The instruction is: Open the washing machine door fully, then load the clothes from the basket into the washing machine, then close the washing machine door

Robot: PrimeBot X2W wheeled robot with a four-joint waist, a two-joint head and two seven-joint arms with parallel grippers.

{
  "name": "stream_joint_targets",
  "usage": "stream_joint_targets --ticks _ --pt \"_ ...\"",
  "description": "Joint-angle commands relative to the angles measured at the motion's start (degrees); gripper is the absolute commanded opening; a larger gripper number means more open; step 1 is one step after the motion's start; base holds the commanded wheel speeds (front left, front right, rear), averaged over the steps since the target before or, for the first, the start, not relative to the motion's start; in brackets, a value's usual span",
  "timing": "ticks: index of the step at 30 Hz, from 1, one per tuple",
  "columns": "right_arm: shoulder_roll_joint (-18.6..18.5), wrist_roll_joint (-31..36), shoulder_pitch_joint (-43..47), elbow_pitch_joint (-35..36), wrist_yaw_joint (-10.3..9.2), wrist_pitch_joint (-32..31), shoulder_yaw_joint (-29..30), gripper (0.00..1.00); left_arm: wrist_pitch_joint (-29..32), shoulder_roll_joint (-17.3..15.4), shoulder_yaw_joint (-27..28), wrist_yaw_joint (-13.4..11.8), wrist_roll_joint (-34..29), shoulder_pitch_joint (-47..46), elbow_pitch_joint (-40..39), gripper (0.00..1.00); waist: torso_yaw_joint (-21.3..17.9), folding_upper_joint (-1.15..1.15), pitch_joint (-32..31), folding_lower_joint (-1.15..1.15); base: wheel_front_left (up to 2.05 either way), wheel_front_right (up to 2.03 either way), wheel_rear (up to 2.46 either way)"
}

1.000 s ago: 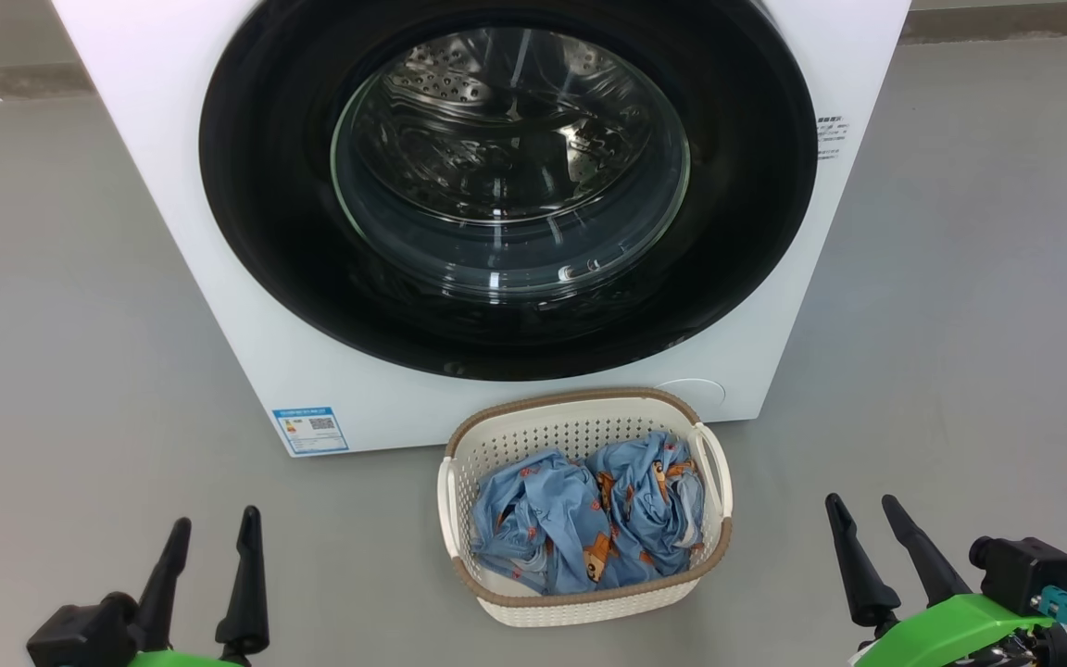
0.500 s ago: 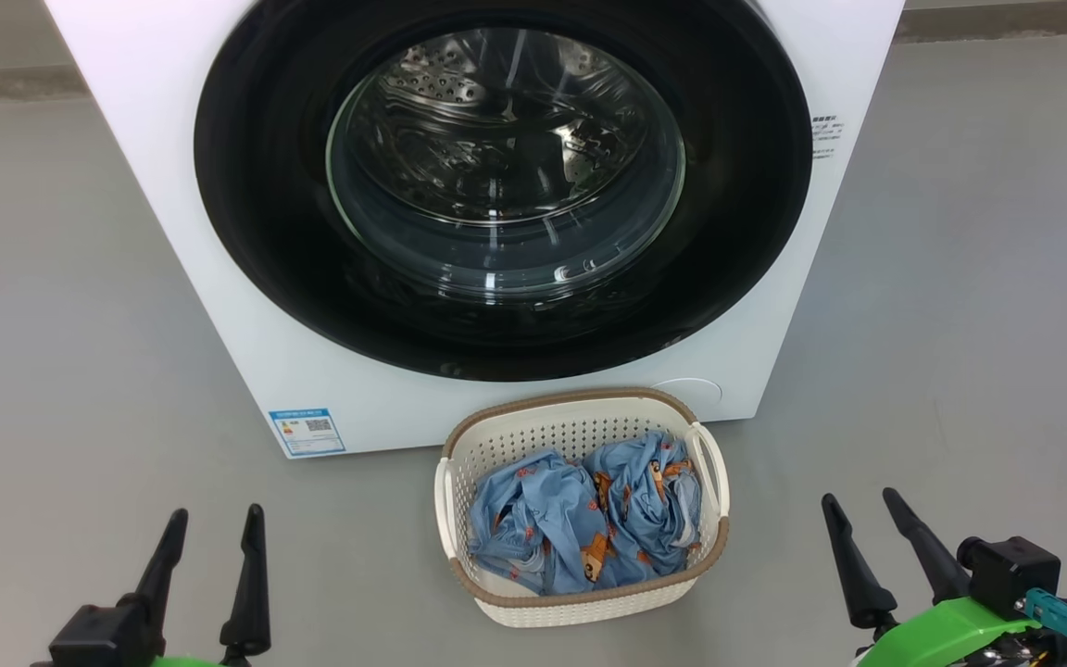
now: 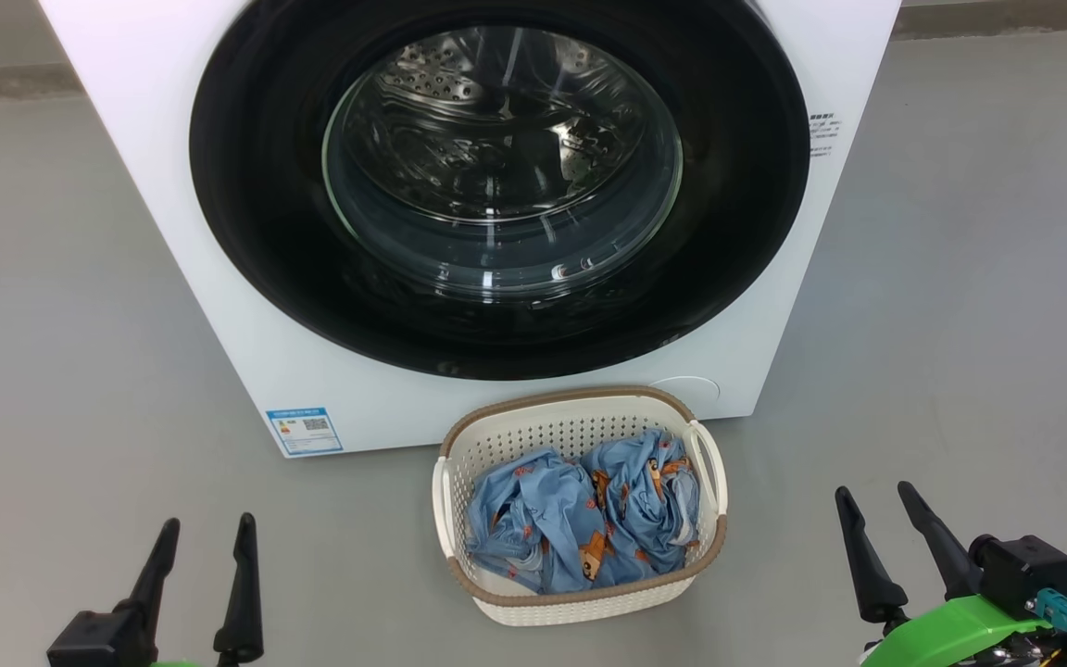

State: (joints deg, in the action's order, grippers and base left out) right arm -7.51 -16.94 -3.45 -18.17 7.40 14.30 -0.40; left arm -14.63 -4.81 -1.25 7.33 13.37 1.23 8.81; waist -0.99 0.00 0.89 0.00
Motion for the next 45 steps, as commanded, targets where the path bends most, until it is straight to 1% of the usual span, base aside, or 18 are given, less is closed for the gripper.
stream_joint_targets --ticks 1,13,19,26,40,42,45 --pt "-0.3 0.7 -0.5 1.6 0.09 0.7 -1.0 1.0 -0.4 -0.8 2.2 0.2 -0.7 -1.2 -1.0 1.0 0.0 0.0 0.0 0.0 0.0 0.0 0.0" --pt "-0.1 0.8 -0.6 1.8 0.09 0.7 -0.6 1.0 -0.4 -0.5 3.3 0.2 -3.0 -1.8 0.2 1.0 0.1 0.0 0.4 0.0 -0.01 0.02 -0.02" --pt "0.0 0.8 -0.5 1.9 0.09 0.7 -0.6 1.0 -0.4 -0.3 3.8 0.2 -4.0 -1.9 0.3 1.0 0.1 0.0 0.6 0.0 0.24 0.48 -0.73" --pt "0.1 0.8 -0.7 1.9 0.09 0.7 -0.7 1.0 -0.4 -0.1 4.1 0.2 -4.5 -2.1 0.0 1.0 0.1 0.0 0.8 0.0 0.88 0.95 -1.84" --pt "0.3 1.1 -0.6 2.3 0.09 0.7 -0.3 1.0 -0.4 -0.1 4.3 0.2 -4.3 -2.2 -0.4 1.0 -0.1 0.0 0.9 0.0 1.19 1.26 -2.46" --pt "0.4 1.1 -0.7 2.3 0.09 0.7 -0.2 1.0 -0.4 0.1 4.3 0.2 -2.7 -2.4 -1.0 1.0 -0.1 0.0 1.0 0.0 1.13 1.22 -2.35" --pt "0.5 1.2 -0.7 2.4 0.09 0.7 -0.1 1.0 -0.4 0.0 4.2 0.2 -2.1 -2.3 -1.3 1.0 -0.2 0.0 1.1 0.0 0.98 0.98 -1.96"
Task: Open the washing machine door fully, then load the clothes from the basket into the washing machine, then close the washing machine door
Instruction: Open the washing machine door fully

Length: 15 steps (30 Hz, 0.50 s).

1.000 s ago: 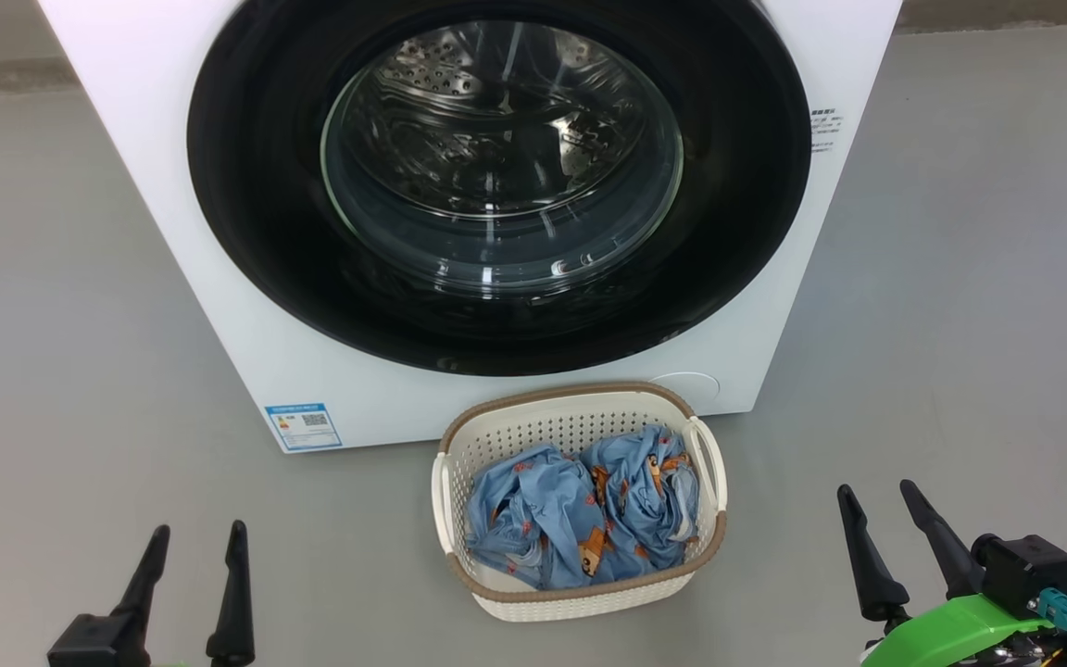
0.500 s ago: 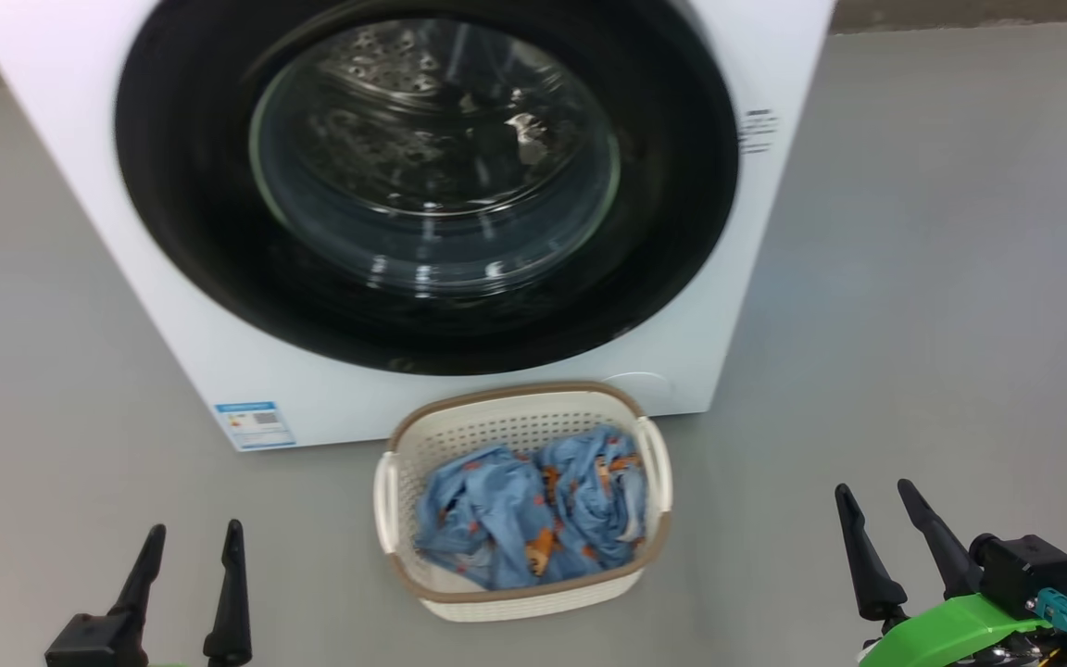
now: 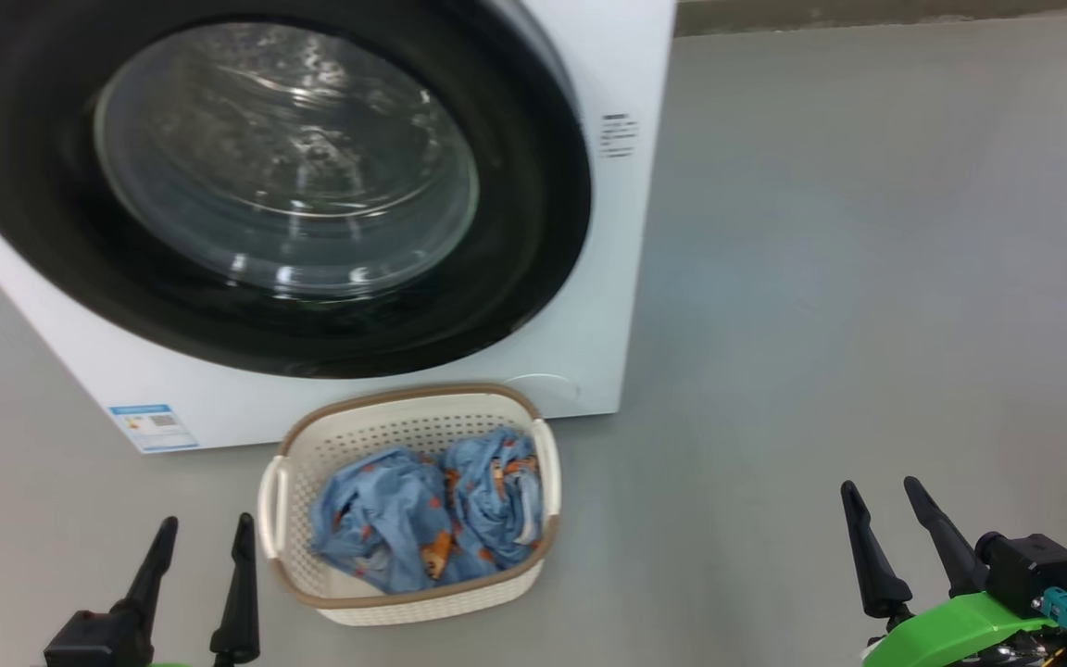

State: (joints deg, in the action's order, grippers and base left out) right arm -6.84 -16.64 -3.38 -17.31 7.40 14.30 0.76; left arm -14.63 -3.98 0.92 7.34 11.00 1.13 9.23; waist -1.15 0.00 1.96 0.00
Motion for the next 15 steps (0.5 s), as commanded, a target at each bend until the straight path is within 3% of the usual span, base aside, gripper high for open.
stream_joint_targets --ticks 1,7,15 --pt "-0.2 0.9 -0.8 1.5 0.09 0.7 -1.2 1.0 -0.4 -0.9 1.9 0.1 0.3 -2.2 -1.7 1.0 0.0 0.0 0.0 0.0 0.82 0.82 -1.65" --pt "-0.1 0.9 -0.8 1.5 0.09 0.7 -1.1 1.0 -0.4 -1.1 1.7 0.1 0.5 -2.2 -1.7 1.0 0.0 0.0 0.1 0.0 0.55 0.55 -1.1" --pt "0.0 0.6 -1.0 1.4 0.09 0.7 -1.0 1.0 -0.4 -1.1 1.5 0.1 0.7 -2.3 -1.7 1.0 0.2 0.0 0.0 0.0 0.08 0.08 -0.16"
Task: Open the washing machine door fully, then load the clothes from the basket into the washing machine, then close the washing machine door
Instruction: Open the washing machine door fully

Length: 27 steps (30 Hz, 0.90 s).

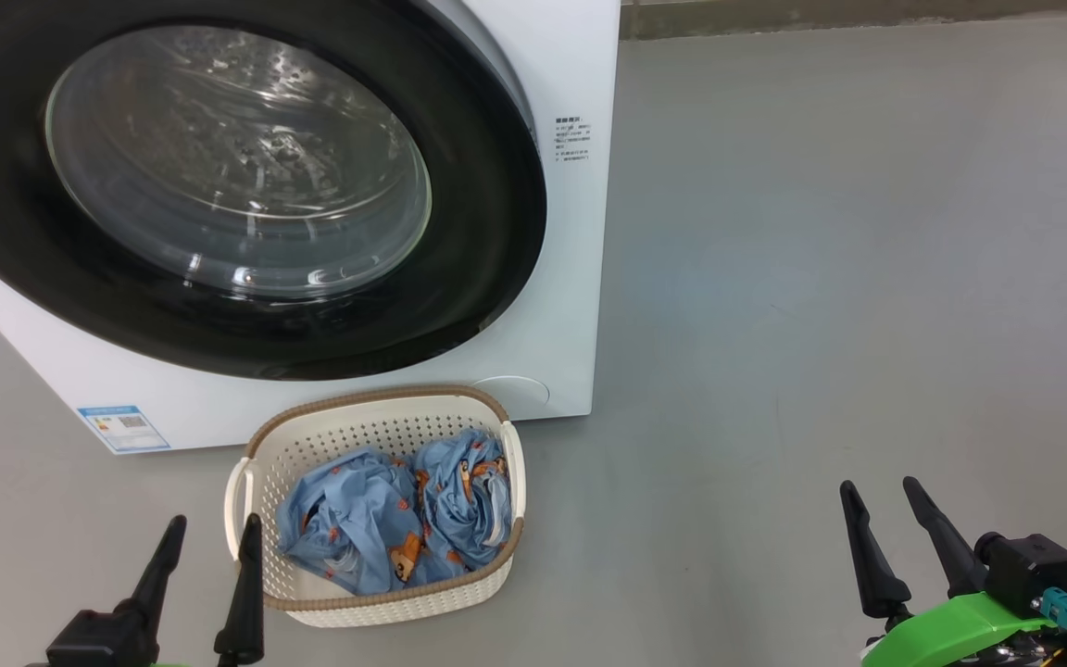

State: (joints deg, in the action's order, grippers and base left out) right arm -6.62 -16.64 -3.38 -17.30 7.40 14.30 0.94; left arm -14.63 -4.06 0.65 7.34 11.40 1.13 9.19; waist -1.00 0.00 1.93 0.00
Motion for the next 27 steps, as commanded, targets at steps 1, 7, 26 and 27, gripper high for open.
stream_joint_targets --ticks 1,7,26,27 --pt "-0.2 0.5 -1.1 1.4 0.09 0.7 -1.2 1.0 -0.4 -1.0 1.7 0.1 0.3 -2.3 -1.7 1.0 0.1 0.0 0.0 0.0 0.0 0.0 0.0" --pt "-0.2 -0.6 -1.8 1.2 0.09 0.7 -1.5 1.0 -0.4 -0.7 1.4 0.1 0.5 -2.2 -1.6 1.0 0.4 0.0 0.3 0.0 0.0 0.0 0.0" --pt "-1.2 -26.7 -17.3 1.8 0.09 0.7 -7.4 0.0 -0.4 0.3 -0.5 0.1 1.1 -4.5 -1.3 1.0 2.0 0.0 5.9 0.0 0.0 0.0 0.0" --pt "-1.6 -28.9 -18.4 1.7 0.09 0.7 -8.0 0.0 -0.4 0.3 -0.7 0.1 1.1 -4.9 -1.3 1.0 2.3 0.0 6.4 0.0 0.0 0.0 0.0"
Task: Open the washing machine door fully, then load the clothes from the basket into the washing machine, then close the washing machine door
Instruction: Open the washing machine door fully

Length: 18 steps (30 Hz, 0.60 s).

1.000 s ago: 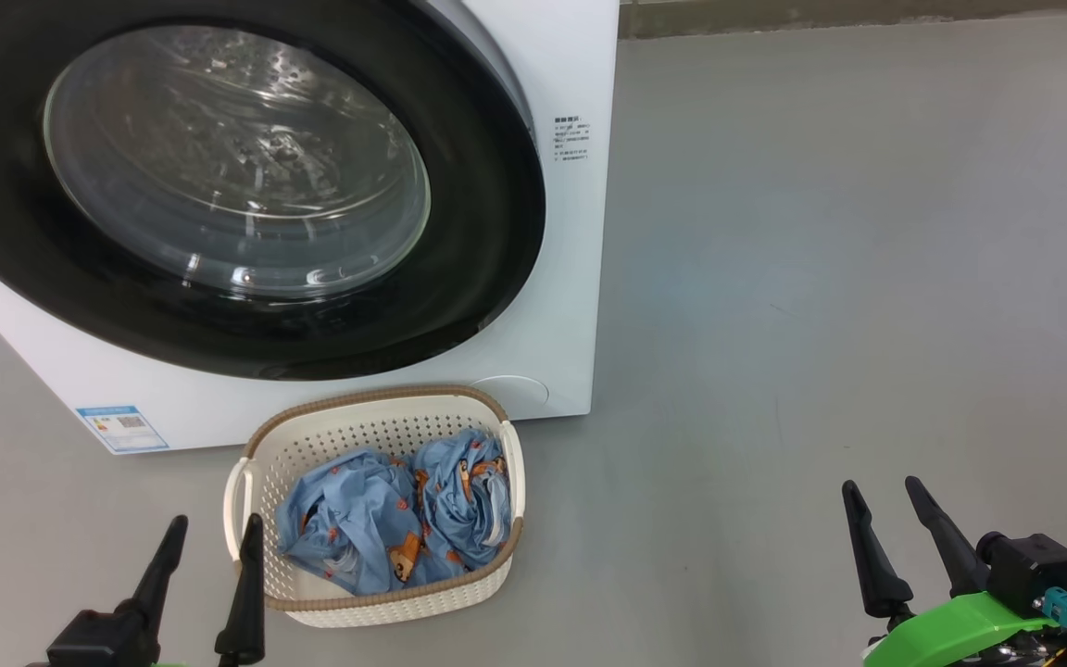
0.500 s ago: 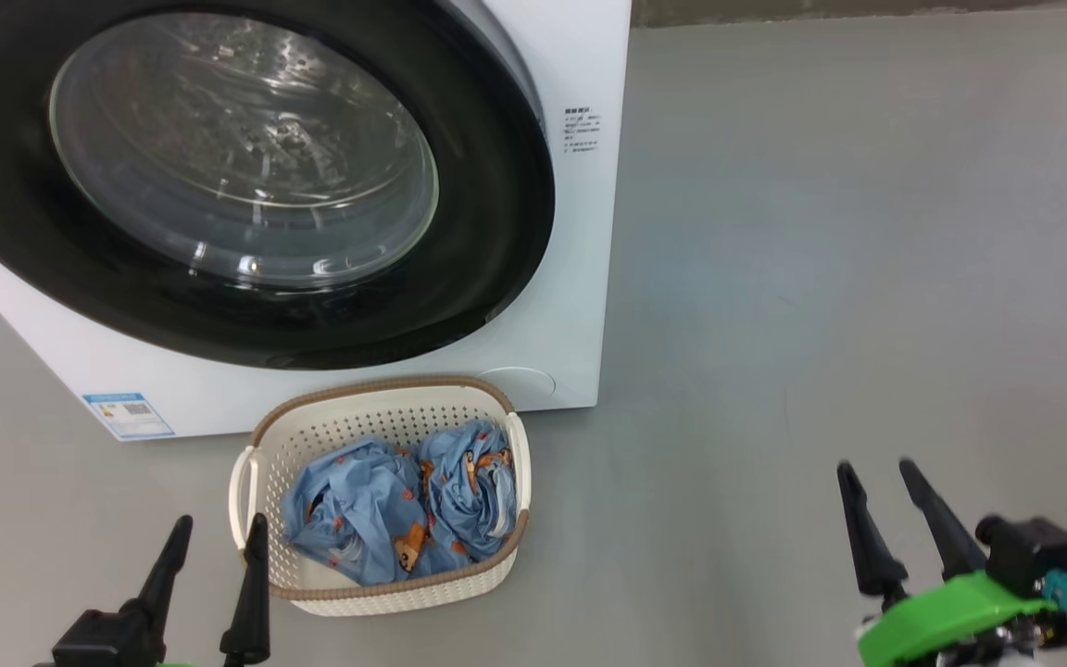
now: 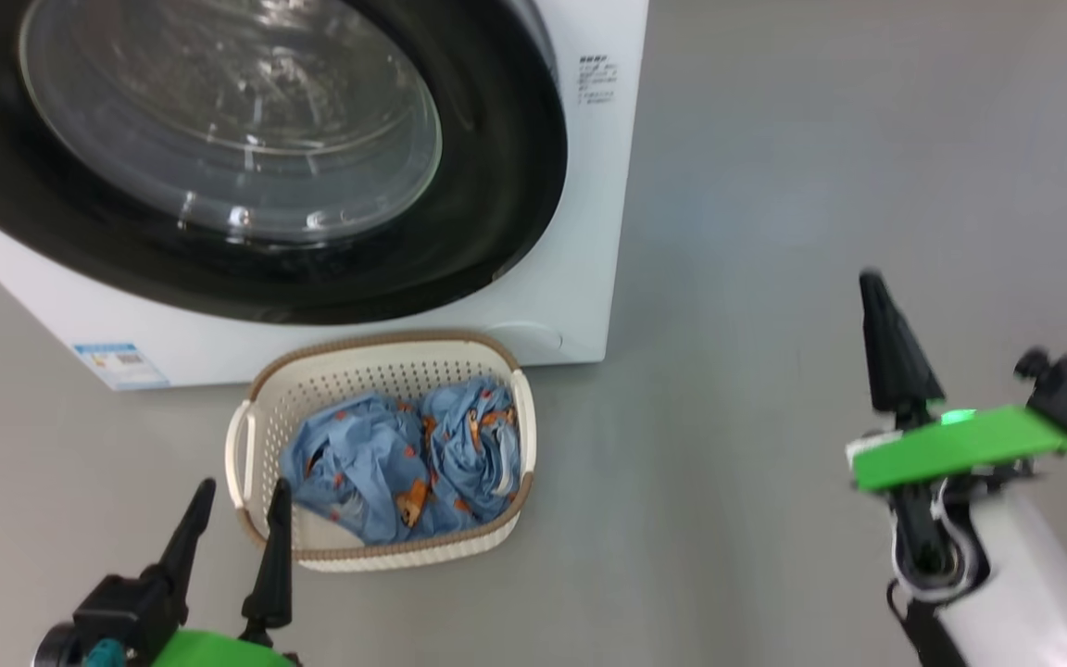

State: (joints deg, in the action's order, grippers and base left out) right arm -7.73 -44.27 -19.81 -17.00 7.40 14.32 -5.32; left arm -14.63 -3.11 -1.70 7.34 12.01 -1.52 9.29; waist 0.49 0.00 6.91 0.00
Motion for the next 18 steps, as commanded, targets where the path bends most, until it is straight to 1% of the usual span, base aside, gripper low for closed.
stream_joint_targets --ticks 1,4,12,15,16,18 --pt "-1.1 -3.4 -3.1 1.5 0.09 0.7 -2.6 0.0 -0.4 -0.6 1.5 0.1 0.6 -2.6 -1.3 1.0 1.1 0.0 1.9 0.0 0.0 0.0 0.0" --pt "-2.9 -8.6 -6.1 1.8 0.09 0.7 -4.6 0.0 -0.4 -0.5 1.3 0.1 0.8 -3.6 -1.3 1.0 2.0 0.0 3.3 0.0 0.0 0.0 0.0" --pt "-6.6 -24.0 -14.0 0.6 0.09 0.7 -6.7 0.0 -0.4 -0.3 0.4 0.1 1.3 -6.0 -1.3 1.0 4.6 0.0 7.1 0.0 0.0 0.0 0.0" --pt "-8.2 -30.4 -17.1 -0.2 0.09 0.6 -8.8 0.0 -0.4 -0.2 0.0 0.1 1.6 -7.1 -1.3 1.0 5.6 0.0 8.9 0.0 0.0 0.0 0.0" --pt "-8.6 -33.1 -18.1 -0.4 0.09 0.2 -9.1 0.0 -0.4 -0.2 -0.1 0.1 1.6 -7.5 -1.4 1.0 6.0 0.0 9.4 0.0 0.0 0.0 0.0" --pt "-10.2 -36.5 -20.3 -1.2 0.09 -1.5 -10.1 0.0 -0.4 -0.1 -0.3 0.1 1.8 -8.3 -1.4 1.0 6.6 0.0 10.6 0.0 0.0 0.0 0.0"
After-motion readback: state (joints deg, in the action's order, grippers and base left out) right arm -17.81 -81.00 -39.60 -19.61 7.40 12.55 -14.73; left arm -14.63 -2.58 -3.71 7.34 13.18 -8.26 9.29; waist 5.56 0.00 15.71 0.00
